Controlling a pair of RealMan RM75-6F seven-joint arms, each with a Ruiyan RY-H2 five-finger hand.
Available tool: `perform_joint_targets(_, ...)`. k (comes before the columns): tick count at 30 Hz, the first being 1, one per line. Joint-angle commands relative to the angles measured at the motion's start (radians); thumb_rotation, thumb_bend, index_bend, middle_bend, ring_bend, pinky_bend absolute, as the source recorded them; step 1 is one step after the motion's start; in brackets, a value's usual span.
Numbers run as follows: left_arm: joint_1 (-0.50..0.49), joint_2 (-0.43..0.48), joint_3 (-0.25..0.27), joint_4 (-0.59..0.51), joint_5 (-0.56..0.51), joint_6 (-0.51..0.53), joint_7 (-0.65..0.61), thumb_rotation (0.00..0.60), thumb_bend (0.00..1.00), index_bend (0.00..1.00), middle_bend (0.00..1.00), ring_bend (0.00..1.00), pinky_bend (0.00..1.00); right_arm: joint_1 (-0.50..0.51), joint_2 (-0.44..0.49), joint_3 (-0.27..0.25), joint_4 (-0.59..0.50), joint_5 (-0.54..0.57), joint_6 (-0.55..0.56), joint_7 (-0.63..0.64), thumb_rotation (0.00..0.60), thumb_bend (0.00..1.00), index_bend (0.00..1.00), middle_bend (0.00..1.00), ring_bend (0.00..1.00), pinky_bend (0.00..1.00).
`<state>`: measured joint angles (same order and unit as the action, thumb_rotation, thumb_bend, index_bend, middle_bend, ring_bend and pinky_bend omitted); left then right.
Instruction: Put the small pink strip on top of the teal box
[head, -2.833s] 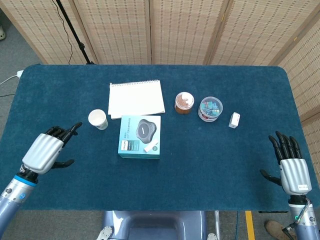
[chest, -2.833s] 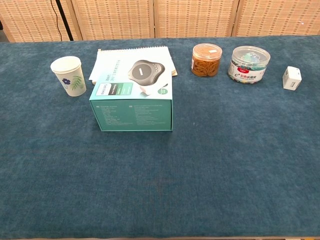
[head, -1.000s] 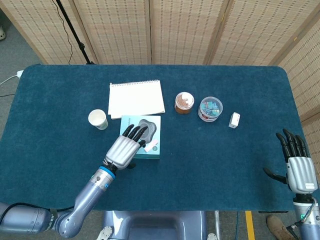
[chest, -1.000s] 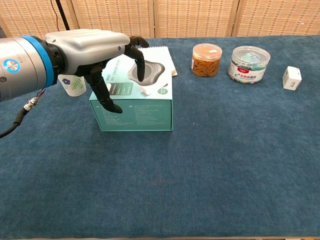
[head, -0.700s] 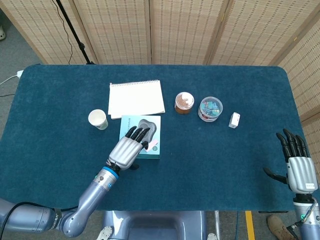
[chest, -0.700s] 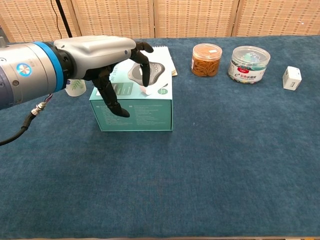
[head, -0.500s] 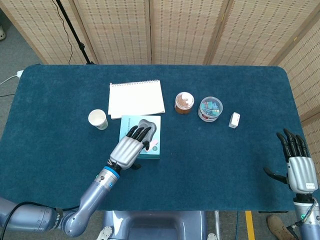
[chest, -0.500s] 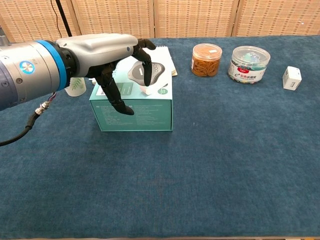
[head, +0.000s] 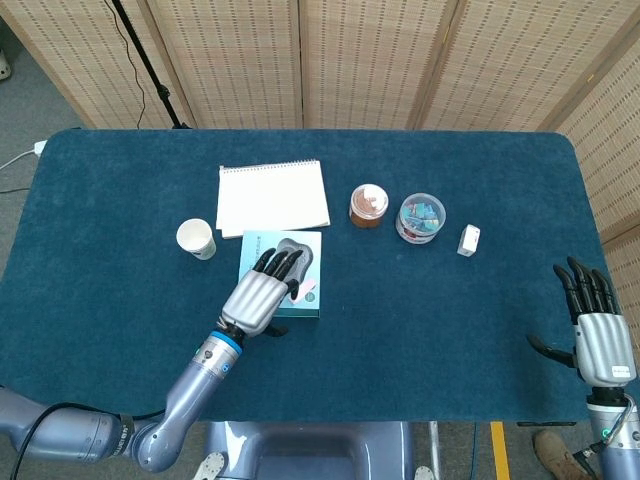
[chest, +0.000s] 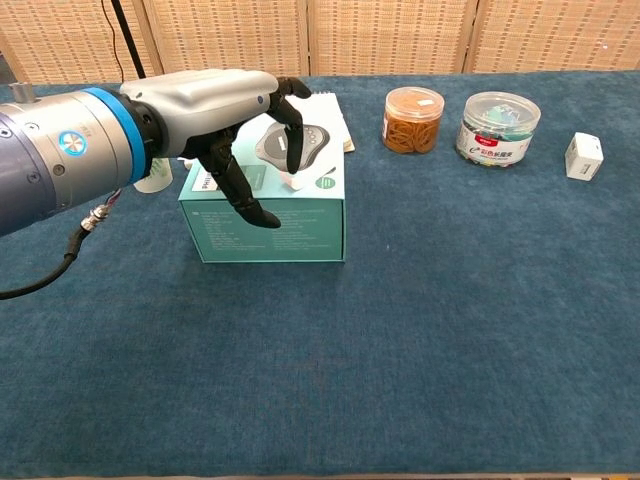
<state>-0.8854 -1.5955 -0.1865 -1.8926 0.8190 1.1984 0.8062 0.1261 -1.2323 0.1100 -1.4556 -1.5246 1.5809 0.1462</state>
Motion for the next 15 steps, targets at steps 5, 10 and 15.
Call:
perform_joint_targets(5,-0.011,-0.011,0.001,0.013,-0.032,0.01,0.02,0.528,0.0,0.48,0.0,0.0,0.0,-0.001,0.002,0.003,-0.001,0.0,-0.002,0.005,0.6,0.0,0.0,0.0,0.0,0.0)
perform_joint_targets(10,-0.017,-0.013,0.003,0.015,-0.038,0.005,0.017,0.527,0.0,0.48,0.0,0.0,0.0,-0.002,0.002,0.005,-0.001,0.0,-0.003,0.005,0.6,0.0,0.0,0.0,0.0,0.0)
perform_joint_targets(15,-0.018,-0.014,0.013,0.012,-0.028,0.01,0.021,0.526,0.0,0.48,0.0,0.0,0.0,-0.003,0.002,0.006,-0.001,0.001,-0.006,0.007,0.6,0.0,0.0,0.0,0.0,0.0)
